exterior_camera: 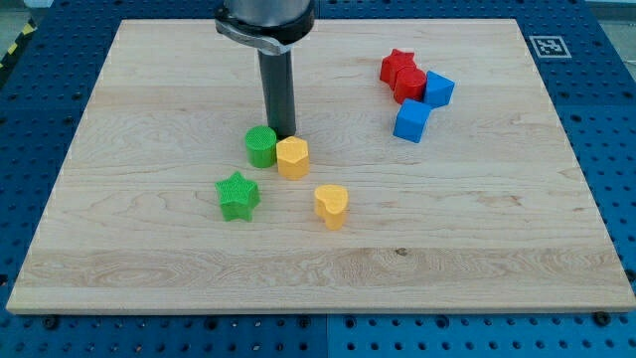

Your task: Move the green circle closer to the green star

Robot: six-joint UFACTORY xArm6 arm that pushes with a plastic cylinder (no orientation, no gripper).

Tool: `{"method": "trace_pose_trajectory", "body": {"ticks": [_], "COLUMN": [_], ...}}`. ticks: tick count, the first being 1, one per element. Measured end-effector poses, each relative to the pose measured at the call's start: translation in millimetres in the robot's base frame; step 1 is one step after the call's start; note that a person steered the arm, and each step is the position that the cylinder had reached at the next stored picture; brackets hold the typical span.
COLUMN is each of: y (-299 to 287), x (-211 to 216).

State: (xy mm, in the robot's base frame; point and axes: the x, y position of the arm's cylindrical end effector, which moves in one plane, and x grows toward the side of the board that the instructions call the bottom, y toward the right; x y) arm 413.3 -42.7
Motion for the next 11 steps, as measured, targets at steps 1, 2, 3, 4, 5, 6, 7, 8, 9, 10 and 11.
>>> {"method": "trace_pose_trajectory", "body": {"ticks": [1,2,3,4,5,6,7,8,9,10,11], "y": [25,39,30,5,-7,-15,-23,-23,-23,-33,-60], "x": [0,5,9,9,10,23,34,36,57,72,72]}}
